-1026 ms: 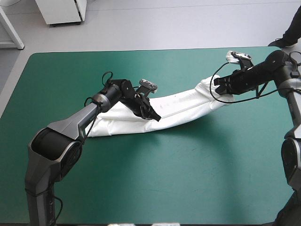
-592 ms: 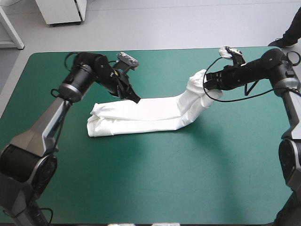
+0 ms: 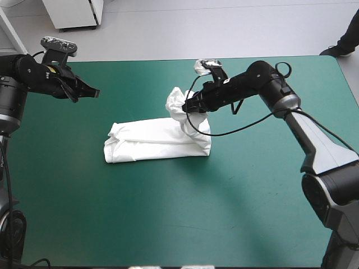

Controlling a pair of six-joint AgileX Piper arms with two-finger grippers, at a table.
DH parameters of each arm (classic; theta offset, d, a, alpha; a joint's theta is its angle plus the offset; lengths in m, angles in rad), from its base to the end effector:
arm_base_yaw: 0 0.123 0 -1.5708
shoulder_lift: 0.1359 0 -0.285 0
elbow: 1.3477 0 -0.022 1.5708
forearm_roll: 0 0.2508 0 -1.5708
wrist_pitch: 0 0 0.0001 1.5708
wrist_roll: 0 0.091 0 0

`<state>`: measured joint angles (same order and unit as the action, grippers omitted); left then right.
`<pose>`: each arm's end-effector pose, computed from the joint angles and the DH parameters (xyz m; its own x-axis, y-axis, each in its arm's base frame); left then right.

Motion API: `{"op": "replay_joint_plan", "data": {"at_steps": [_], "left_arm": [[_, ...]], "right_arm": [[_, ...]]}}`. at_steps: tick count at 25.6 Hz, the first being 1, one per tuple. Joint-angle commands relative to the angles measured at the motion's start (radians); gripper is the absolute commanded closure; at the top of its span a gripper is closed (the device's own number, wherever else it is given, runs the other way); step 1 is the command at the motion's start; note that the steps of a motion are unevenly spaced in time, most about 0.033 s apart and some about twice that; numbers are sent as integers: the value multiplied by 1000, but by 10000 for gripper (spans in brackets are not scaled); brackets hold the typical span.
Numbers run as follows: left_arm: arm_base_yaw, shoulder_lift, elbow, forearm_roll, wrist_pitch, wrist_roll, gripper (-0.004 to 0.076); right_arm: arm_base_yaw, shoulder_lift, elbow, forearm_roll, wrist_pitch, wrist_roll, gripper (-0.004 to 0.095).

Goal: Fold the cloth

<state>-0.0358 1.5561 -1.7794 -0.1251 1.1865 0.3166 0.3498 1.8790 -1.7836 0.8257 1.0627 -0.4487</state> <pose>0.3239 -0.0221 0.4341 -0.7091 0.2900 -0.6427 0.3098 0.9470 0.0855 0.3719 0.1979 0.3460 -0.7539 -0.2451 -0.6096 -0.6146 0.5912 0.5223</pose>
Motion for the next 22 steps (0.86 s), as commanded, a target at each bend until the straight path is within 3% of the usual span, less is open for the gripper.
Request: {"op": "replay_joint_plan", "data": {"at_steps": [1, 11, 18, 22], "left_arm": [[1, -43, -23, -35, -43, -11, 733], [1, -46, -23, -40, -16, -11, 733], [1, -46, -23, -40, 3, -11, 733], [1, -46, -23, -40, 7, -11, 733]], "right_arm": [[62, 25, -95, 74, -27, -8, 921], [206, 304, -370, 144, -37, 19, 921], [239, 355, -393, 193, -85, -55, 914], [240, 355, -393, 193, -63, -74, 788]]}}
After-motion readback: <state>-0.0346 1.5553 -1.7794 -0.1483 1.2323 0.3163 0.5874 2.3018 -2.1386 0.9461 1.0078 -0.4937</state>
